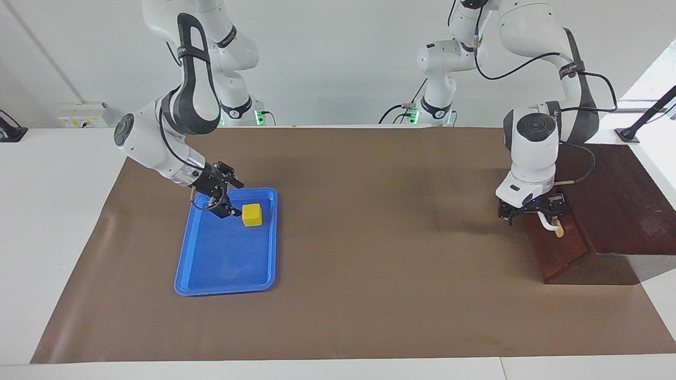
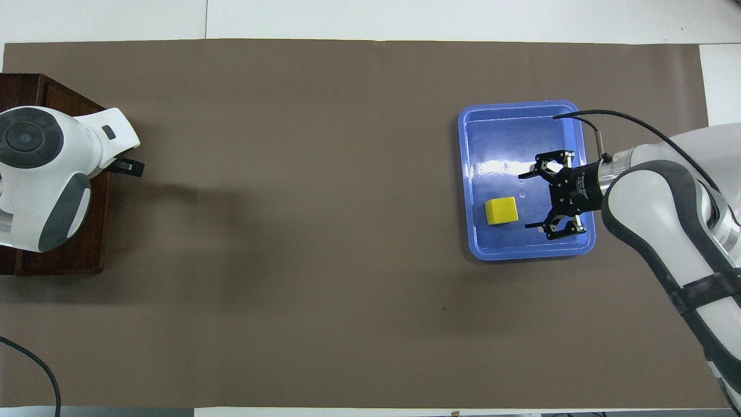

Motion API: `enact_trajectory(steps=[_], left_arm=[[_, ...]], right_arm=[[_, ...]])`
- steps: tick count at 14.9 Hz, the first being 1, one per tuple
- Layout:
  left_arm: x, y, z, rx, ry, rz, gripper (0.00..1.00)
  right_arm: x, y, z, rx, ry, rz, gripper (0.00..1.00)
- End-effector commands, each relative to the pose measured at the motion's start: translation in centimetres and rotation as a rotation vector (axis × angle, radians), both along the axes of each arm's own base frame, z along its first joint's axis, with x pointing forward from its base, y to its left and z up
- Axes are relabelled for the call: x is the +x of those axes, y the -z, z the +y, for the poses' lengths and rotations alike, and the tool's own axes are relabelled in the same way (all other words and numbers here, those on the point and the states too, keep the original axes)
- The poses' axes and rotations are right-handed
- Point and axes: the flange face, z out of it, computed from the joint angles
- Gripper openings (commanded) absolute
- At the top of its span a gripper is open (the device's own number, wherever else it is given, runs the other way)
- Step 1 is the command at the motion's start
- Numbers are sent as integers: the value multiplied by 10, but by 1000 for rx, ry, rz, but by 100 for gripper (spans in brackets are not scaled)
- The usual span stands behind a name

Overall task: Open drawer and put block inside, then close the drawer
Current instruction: 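Grasp the block with the right gripper while the left gripper opens the drawer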

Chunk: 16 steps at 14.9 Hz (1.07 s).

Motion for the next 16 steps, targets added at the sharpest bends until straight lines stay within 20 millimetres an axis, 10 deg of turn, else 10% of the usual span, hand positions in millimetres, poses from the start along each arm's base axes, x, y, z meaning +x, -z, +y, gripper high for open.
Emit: enact_trajectory(steps=[1,10,16], left_arm=[[3,-1,-52,-50,-32,-41,100],[-9,-7,-124,-189,-158,-59,100],[-10,-13,-132,-182,-179,-47,100]], right_arm=[[1,17,-4,22,-22,-16,100],[4,49,-5,47,-56,-17,100],[5,60,-7,52,-55,-25,100]])
